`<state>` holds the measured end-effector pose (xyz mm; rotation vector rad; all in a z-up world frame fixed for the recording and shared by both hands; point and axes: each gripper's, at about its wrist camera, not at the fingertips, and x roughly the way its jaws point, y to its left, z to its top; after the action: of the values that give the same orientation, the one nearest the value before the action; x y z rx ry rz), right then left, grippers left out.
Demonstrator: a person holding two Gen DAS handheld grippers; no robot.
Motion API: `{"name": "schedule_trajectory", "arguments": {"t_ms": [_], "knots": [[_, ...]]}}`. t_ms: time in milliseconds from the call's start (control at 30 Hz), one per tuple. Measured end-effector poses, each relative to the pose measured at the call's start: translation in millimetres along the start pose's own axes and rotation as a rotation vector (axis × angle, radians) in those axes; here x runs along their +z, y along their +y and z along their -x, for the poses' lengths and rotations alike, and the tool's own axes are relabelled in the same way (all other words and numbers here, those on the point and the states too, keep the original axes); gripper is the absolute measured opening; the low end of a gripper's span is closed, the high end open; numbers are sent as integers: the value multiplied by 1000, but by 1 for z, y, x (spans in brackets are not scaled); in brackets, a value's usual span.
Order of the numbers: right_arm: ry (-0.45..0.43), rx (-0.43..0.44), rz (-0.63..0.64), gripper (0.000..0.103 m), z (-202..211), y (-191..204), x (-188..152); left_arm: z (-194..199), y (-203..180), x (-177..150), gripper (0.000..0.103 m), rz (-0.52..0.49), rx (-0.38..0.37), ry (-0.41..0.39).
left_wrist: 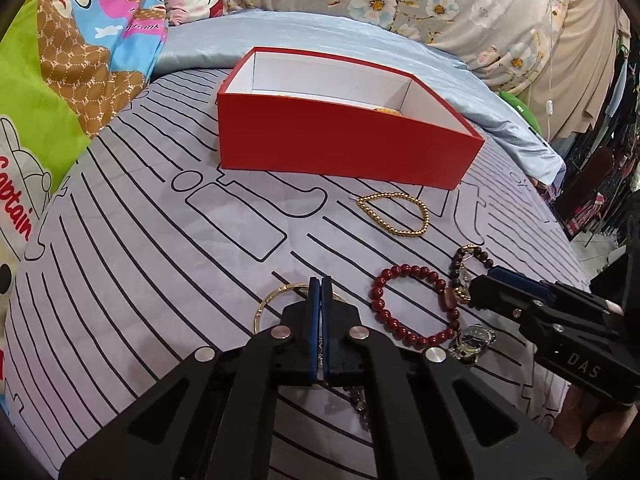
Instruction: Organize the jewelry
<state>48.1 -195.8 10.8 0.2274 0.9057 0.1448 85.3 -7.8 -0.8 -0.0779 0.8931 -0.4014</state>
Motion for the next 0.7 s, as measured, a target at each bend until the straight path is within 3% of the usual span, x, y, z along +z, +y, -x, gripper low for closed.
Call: {"name": "schedule_trajectory", "arguments": {"t_ms": [700], "knots": [[22, -6, 7, 31, -13, -3, 0, 40, 6, 8, 0, 41, -36, -51]]}}
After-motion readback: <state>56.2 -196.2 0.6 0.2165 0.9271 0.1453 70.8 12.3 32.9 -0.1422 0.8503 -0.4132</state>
